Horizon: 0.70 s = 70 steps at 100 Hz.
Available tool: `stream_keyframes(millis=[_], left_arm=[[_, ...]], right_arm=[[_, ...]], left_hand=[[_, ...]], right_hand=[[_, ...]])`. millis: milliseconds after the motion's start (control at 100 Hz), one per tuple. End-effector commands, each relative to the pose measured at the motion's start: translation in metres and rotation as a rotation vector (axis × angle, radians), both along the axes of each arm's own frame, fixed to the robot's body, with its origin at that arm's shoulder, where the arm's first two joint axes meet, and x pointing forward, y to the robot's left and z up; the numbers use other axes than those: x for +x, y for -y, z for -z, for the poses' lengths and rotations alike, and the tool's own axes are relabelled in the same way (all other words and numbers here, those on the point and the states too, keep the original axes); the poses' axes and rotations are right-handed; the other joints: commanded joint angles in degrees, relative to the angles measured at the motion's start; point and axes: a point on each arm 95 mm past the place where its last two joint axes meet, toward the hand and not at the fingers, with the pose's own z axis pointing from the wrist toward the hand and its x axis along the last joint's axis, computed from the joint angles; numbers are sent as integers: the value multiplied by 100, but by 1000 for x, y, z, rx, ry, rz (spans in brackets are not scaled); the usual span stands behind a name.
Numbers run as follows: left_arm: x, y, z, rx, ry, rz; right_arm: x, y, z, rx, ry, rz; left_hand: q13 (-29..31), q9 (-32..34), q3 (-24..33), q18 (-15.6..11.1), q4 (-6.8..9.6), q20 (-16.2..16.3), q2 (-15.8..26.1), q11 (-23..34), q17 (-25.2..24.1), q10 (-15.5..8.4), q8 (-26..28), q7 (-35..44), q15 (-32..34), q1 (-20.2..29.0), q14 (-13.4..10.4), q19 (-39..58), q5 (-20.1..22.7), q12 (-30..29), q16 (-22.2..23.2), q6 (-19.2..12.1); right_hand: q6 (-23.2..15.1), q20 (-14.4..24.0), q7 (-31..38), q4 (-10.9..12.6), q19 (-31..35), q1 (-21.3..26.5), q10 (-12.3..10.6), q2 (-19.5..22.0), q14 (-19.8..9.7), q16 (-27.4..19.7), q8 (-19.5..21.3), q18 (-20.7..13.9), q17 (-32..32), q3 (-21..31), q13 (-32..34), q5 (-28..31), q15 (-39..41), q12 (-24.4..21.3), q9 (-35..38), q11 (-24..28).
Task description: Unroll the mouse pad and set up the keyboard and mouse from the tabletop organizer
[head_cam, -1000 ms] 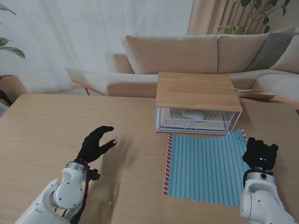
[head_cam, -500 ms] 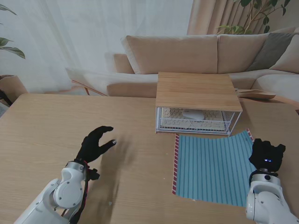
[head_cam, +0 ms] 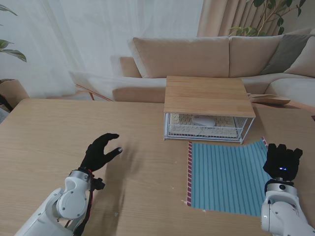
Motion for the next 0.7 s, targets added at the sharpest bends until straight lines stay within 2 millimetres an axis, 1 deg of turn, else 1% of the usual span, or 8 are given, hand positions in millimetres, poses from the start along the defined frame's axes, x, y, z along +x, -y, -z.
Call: stream_keyframes(millis=[0, 80, 200, 310, 490, 580, 650, 690], left_arm=[[-1, 3, 2, 0, -13, 11], [-1, 3, 2, 0, -14, 12], [-1, 3, 2, 1, -15, 12], [-1, 3, 2, -1, -14, 11], [-1, 2, 1, -7, -7, 8], [0, 2, 0, -10, -3, 7], [0, 1, 0, -4, -2, 8], [1, 1, 0, -2, -4, 8]], right_arm=[[-1, -5, 1, 8, -19, -1], [0, -7, -2, 14, -20, -7], [1, -10, -8, 19, -18, -5], [3, -13, -13, 23, -17, -18], [7, -23, -19, 62, -34, -68], [10, -35, -23, 105, -42, -124], [13, -46, -27, 138, -52, -179], [14, -53, -29, 154, -67, -216]], left_hand=[[-143, -126, -39, 46, 223, -20, 20, 29, -56, 105, -13, 10, -48, -78, -35, 32, -68, 19, 86, -24], [-147, -123, -47, 46, 223, -22, 25, 22, -58, 97, -12, 13, -62, -82, -43, 17, -73, 15, 85, -27], [-146, -121, -52, 52, 225, -23, 15, 21, -57, 103, -11, 17, -72, -80, -37, -7, -79, 14, 93, -24], [-145, -120, -57, 51, 225, -21, 10, 23, -56, 97, -12, 17, -81, -85, -41, -26, -87, 15, 98, -22], [-146, -122, -74, 50, 224, -19, 12, 18, -54, 102, -13, 20, -94, -109, -48, -58, -83, 12, 104, -27], [-142, -123, -81, 49, 226, -14, -18, 8, -51, 96, -15, 18, -99, -113, -55, -68, -81, 7, 106, -20], [-149, -127, -68, 49, 226, -10, -77, 2, -49, 83, -14, 18, -103, -124, -54, -72, -96, 4, 108, -19], [-154, -130, -60, 49, 225, -8, -78, -8, -49, 81, -13, 21, -113, -133, -62, -74, -98, -1, 104, -18]], right_hand=[[227, -295, -784, 591, -341, -375, -97, 365, 148, -346, 271, -170, -535, -104, -842, -462, -653, -302, -841, -414], [417, -494, -1369, 643, -759, -641, -193, 373, 62, -773, 188, -310, -1074, -396, -1753, -1144, -1623, -1128, -1752, -877], [672, -923, -2046, 628, -1735, -959, -163, 302, -66, -1369, -235, -403, -1686, -694, -2743, -1757, -2815, -1526, -2623, -1489], [741, -1192, -2387, 627, -2420, -1160, -228, 316, -235, -1724, -450, -484, -1870, -913, -3175, -1977, -3462, -2028, -2625, -2684], [599, -1326, -2454, 625, -2791, -1286, -291, 305, -349, -1871, -503, -554, -1855, -1053, -3211, -1936, -3744, -2154, -2607, -3120], [160, -1403, -2508, 624, -3039, -1377, -595, 349, -606, -1983, -516, -668, -1842, -1195, -3270, -2121, -3988, -2269, -2591, -3474], [-434, -1440, -2525, 628, -3172, -1405, -1152, 327, -905, -2067, -524, -814, -1778, -1320, -3247, -2244, -4174, -2333, -2553, -3677], [-625, -1443, -2540, 630, -3226, -1430, -1303, 302, -1039, -2112, -535, -873, -1757, -1372, -3260, -2306, -4280, -2374, -2536, -3807]])
